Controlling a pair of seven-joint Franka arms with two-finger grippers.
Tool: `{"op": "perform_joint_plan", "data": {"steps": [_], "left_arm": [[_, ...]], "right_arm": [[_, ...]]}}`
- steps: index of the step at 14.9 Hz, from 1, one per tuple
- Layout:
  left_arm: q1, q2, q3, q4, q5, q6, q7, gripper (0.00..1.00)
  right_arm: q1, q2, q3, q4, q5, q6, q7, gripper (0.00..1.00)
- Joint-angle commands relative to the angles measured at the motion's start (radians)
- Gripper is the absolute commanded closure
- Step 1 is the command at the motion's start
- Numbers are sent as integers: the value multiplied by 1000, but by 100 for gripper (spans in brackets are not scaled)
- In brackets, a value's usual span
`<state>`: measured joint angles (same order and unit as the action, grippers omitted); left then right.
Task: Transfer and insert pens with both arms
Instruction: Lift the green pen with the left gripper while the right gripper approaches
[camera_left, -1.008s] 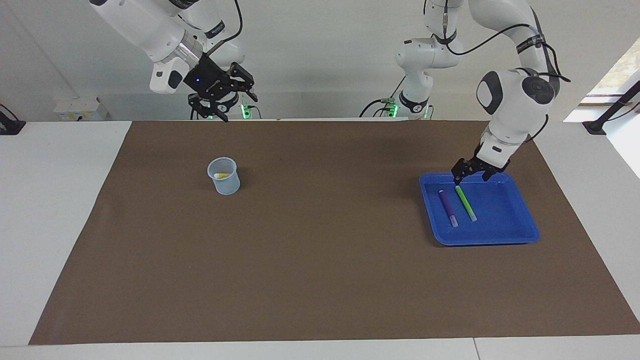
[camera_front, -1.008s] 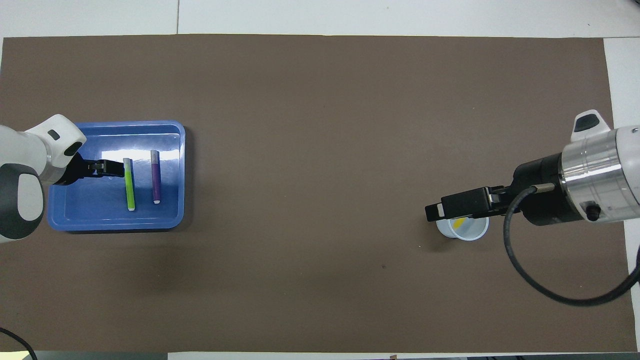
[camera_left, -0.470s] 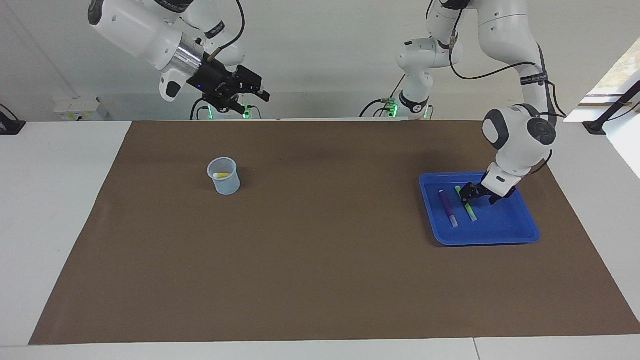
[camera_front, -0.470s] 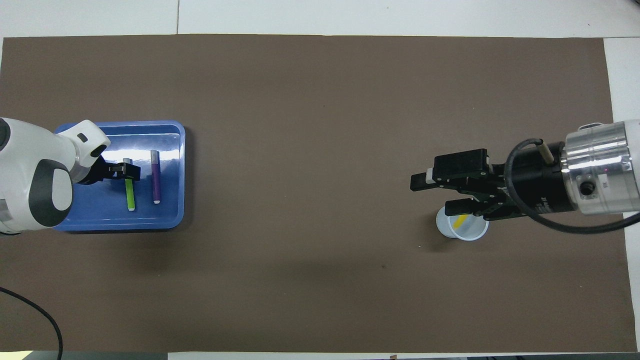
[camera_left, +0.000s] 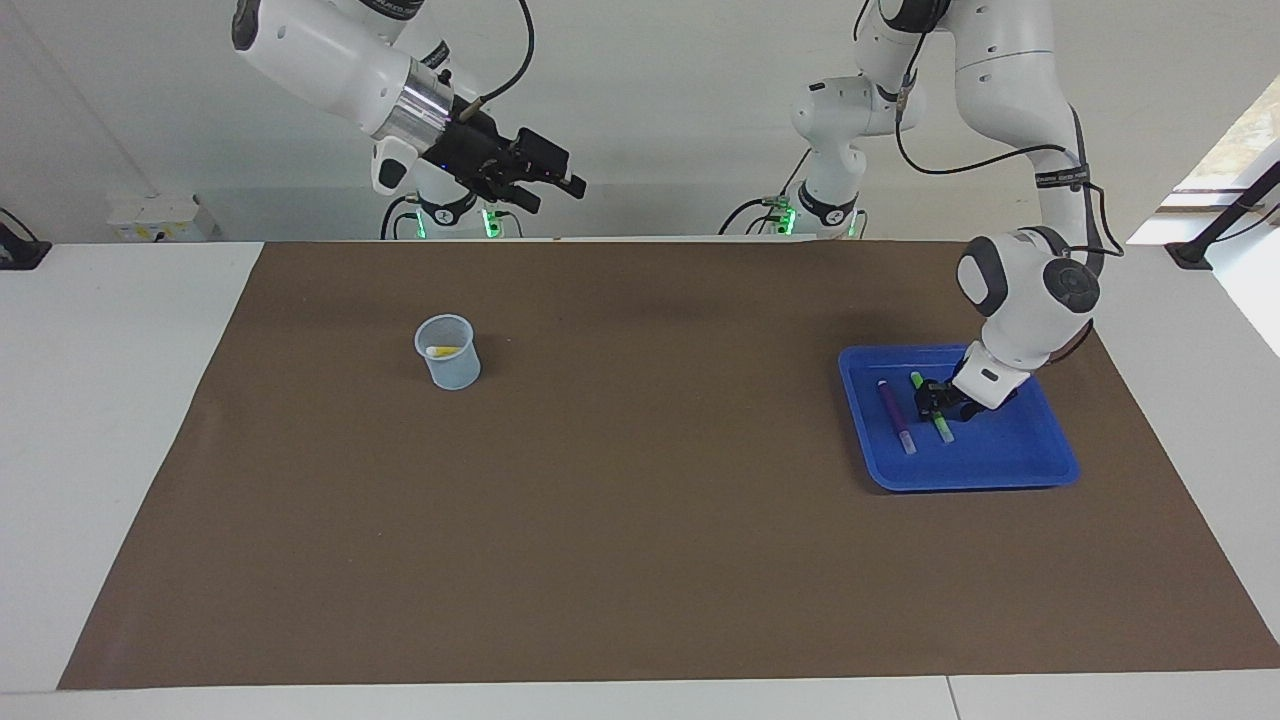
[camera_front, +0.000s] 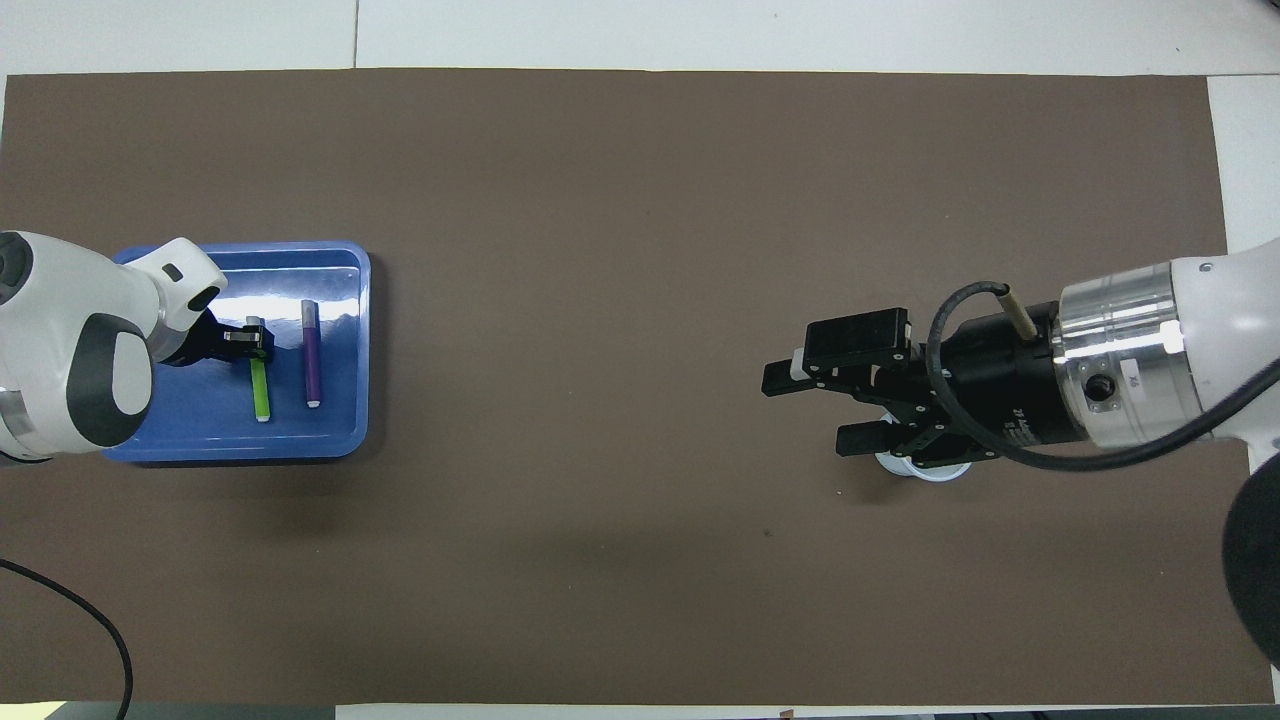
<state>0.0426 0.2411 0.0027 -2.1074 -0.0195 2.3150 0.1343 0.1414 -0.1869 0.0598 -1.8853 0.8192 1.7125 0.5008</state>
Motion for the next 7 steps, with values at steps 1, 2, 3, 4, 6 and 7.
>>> {"op": "perform_joint_plan", "data": {"steps": [1, 2, 3, 4, 6, 7], "left_arm": [[-3, 21, 2, 21, 9, -9, 4, 77], [-1, 23, 2, 27, 7, -14, 4, 91], [-1, 24, 2, 35, 6, -20, 4, 100], [0, 26, 2, 43, 3, -26, 5, 100], [-1, 27, 2, 49, 3, -28, 4, 100], [-3, 27, 2, 50, 3, -29, 1, 100]], "right_arm": [[-6, -23, 3, -28, 26, 21, 7, 0], [-6, -23, 5, -28, 26, 21, 8, 0], [-6, -23, 5, -28, 26, 22, 8, 0], [-5, -23, 5, -28, 25, 22, 8, 0], [-5, -23, 6, -28, 25, 24, 8, 0], [-5, -23, 14, -28, 24, 26, 8, 0]]}}
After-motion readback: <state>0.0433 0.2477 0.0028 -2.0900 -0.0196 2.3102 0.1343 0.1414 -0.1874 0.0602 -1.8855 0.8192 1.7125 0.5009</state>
